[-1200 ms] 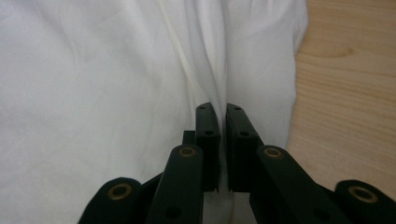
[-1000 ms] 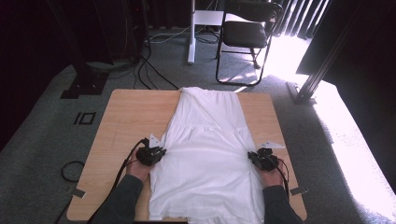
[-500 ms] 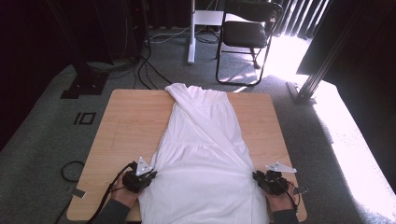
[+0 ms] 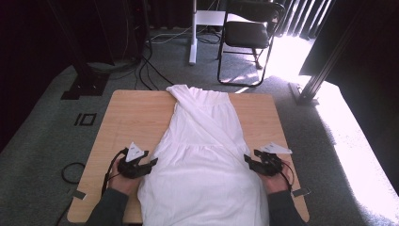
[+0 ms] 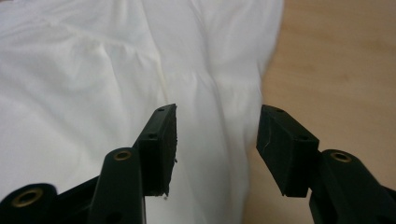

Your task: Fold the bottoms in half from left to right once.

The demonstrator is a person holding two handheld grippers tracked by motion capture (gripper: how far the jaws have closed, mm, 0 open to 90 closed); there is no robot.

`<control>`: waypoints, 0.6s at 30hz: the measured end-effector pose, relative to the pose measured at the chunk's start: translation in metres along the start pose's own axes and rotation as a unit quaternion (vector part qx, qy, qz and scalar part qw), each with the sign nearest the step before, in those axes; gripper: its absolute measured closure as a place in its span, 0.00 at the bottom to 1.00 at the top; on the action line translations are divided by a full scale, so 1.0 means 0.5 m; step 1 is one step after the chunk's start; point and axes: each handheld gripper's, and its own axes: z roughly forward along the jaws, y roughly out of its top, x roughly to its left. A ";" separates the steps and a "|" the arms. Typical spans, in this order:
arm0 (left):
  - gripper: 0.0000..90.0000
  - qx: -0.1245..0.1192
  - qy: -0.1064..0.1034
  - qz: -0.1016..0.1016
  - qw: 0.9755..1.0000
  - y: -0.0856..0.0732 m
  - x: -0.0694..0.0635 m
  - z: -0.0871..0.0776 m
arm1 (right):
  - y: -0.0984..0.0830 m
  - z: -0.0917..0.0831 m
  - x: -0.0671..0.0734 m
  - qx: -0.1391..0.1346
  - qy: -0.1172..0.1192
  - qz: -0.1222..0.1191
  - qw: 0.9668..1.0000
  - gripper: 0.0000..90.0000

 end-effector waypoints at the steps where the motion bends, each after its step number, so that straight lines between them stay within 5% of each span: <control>1: 0.55 0.000 -0.002 0.003 1.000 0.015 0.001 0.016 | 0.030 0.040 0.013 0.009 0.006 -0.022 1.000 0.52; 6: 0.56 0.019 0.003 0.009 1.000 0.074 0.013 0.101 | 0.085 0.145 0.037 0.039 0.014 -0.053 0.998 0.48; 13: 0.62 0.064 -0.005 -0.005 0.998 0.060 0.028 0.178 | 0.092 0.240 0.028 0.090 -0.024 -0.070 0.993 0.51; 15: 0.67 0.068 -0.001 -0.003 0.998 0.056 0.029 0.185 | 0.089 0.241 0.010 0.088 -0.034 -0.054 0.994 0.57; 18: 0.76 0.070 0.007 0.004 0.998 0.057 0.028 0.188 | 0.084 0.235 -0.034 0.072 -0.061 0.000 0.996 0.60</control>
